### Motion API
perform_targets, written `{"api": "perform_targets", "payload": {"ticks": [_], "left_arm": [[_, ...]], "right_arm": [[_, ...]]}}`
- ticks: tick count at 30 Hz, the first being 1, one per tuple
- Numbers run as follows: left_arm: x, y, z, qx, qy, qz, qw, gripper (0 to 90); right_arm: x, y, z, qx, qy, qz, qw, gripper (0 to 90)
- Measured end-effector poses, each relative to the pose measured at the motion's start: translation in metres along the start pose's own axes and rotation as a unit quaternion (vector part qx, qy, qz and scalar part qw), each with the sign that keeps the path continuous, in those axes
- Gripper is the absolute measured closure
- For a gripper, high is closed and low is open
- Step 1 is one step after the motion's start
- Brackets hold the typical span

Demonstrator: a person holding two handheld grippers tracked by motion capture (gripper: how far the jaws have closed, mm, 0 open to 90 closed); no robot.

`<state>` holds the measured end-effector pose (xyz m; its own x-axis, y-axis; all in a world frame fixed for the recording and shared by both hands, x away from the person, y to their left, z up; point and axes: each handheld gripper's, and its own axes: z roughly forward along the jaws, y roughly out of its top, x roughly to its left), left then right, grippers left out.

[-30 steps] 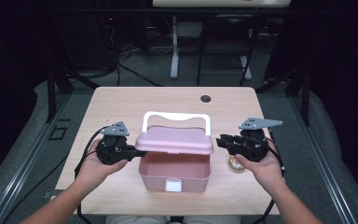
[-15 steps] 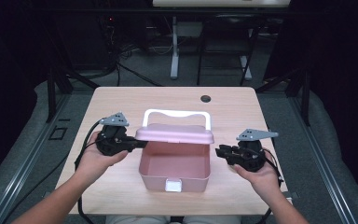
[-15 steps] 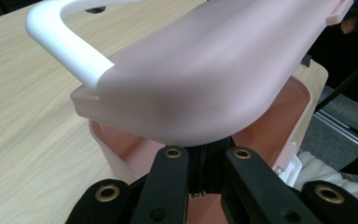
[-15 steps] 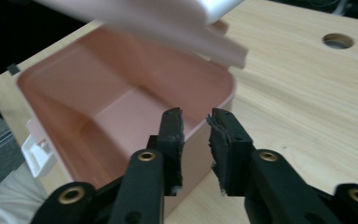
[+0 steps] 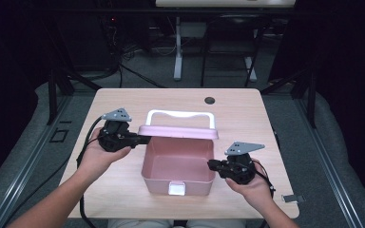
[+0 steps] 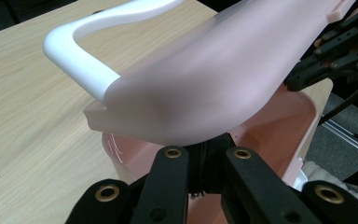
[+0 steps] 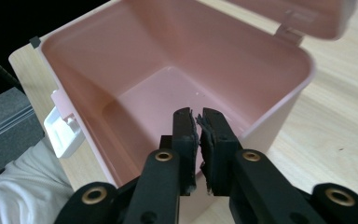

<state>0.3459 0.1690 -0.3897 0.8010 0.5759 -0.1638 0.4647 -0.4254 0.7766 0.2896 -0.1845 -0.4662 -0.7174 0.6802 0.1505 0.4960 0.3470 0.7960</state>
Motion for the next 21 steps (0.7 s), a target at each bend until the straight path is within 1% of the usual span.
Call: {"api": "perform_targets", "payload": {"ticks": [3,5,12,17,21], "left_arm": [[0.001,0.001,0.0,0.0,-0.001,-0.001,1.0,89.8],[0.001,0.002,0.0,0.0,-0.001,-0.002,1.0,89.8],[0.002,0.004,0.0,0.0,0.0,-0.003,1.0,89.8],[0.002,0.005,0.0,0.0,0.001,-0.003,1.0,89.8],[0.003,0.006,0.0,0.002,0.001,-0.005,1.0,89.8]], "right_arm": [[0.002,-0.002,0.007,0.009,0.002,-0.002,1.0,86.5],[0.004,-0.003,0.01,0.014,0.007,0.0,0.9999,87.1],[0.011,-0.004,0.019,0.03,0.017,-0.011,0.9994,89.2],[0.014,-0.005,0.024,0.039,0.022,-0.016,0.9989,89.6],[0.015,-0.006,0.026,0.046,0.022,-0.018,0.9986,89.8]]}}
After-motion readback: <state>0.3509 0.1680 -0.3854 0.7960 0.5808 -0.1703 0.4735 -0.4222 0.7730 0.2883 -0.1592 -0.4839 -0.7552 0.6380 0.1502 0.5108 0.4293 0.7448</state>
